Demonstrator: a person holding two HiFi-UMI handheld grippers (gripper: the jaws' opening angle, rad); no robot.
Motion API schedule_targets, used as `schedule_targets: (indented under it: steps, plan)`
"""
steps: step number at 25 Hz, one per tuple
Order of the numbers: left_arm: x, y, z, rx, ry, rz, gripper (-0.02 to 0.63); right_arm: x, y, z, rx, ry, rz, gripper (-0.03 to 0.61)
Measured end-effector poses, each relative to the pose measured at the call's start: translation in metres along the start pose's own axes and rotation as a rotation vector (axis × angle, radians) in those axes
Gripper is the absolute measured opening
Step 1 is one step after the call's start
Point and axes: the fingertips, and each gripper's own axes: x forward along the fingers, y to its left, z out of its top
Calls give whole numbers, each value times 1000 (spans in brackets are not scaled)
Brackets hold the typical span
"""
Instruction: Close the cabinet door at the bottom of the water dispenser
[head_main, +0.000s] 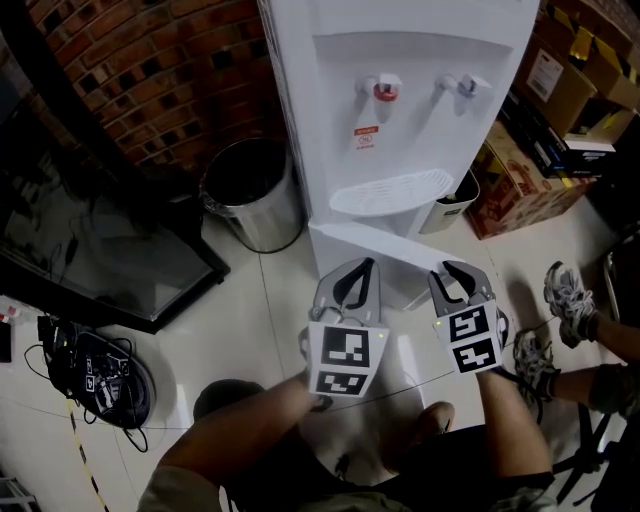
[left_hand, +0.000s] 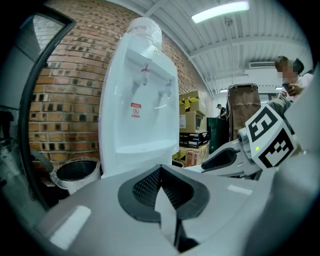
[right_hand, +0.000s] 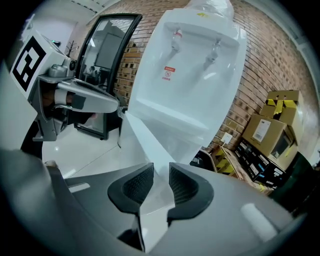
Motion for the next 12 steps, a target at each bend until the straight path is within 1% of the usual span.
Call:
schedule_targets:
  steps: [12]
  plan:
    - [16,20,-3,-3,22,36,0,37,-46,9,54,-41,-81,97]
